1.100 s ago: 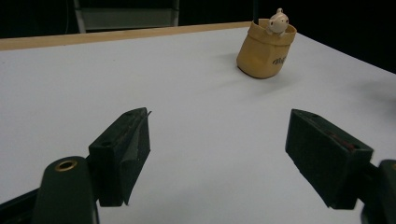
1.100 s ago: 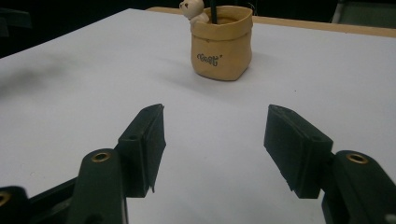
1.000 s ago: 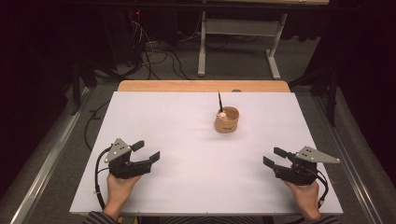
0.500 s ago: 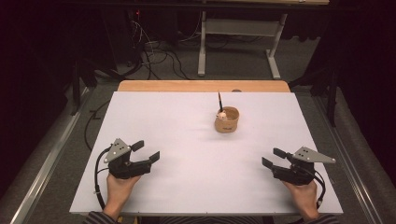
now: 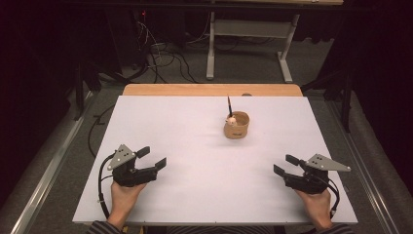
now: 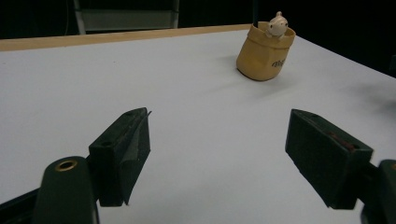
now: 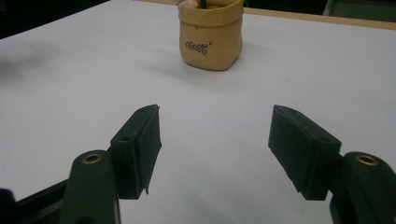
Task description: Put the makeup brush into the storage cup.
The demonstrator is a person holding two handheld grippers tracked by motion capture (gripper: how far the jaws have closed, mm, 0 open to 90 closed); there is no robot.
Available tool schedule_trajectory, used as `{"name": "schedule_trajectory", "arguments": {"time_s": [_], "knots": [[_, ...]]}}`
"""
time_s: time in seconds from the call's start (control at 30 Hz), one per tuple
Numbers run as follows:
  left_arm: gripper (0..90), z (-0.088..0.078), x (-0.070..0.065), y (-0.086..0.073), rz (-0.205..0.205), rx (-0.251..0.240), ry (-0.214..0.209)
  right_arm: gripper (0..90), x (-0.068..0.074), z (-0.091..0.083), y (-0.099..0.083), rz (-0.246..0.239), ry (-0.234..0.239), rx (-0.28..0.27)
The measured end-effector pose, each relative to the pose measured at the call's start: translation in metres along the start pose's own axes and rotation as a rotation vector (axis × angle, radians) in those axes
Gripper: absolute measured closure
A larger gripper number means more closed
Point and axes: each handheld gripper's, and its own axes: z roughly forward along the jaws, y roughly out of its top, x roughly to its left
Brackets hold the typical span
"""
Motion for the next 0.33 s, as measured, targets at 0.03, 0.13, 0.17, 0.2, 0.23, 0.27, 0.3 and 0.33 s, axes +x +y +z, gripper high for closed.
{"name": "schedule_trajectory", "arguments": {"time_s": [0.03, 0.13, 0.17, 0.2, 0.23, 0.27, 0.3, 0.33], "knots": [[22.5, 0.0, 0.0, 0.0, 0.0, 0.0, 0.0, 36.1, 0.0, 0.0, 0.0, 0.0, 0.0, 0.0], [22.6, 0.0, 0.0001, 0.0, 0.0, -0.001, 0.0, 35.9, 0.0002, -0.0009, 0.0001, -0.001, -0.005, -0.009], [22.6, 0.0, 0.0002, 0.0, 0.0, -0.001, 0.001, 35.9, 0.0003, -0.001, 0.0001, -0.001, -0.004, -0.01], [22.6, 0.0, 0.0002, 0.0, 0.0, -0.001, 0.001, 35.9, 0.0002, -0.001, 0.0001, -0.001, -0.004, -0.01], [22.6, 0.0001, 0.0003, 0.0, -0.001, -0.001, 0.001, 35.9, 0.0002, -0.001, 0.0002, 0.0, -0.005, -0.011], [22.6, 0.0001, 0.0004, 0.0001, -0.001, -0.001, 0.002, 35.9, 0.0001, -0.0009, 0.0001, 0.0, -0.005, -0.011], [22.6, 0.0001, 0.0004, 0.0001, -0.001, -0.001, 0.002, 35.9, 0.0001, -0.0009, 0.0001, 0.0, -0.005, -0.011], [22.6, 0.0002, 0.0004, 0.0001, -0.001, -0.001, 0.002, 35.9, 0.0, -0.0009, 0.0001, 0.0, -0.005, -0.011]]}}
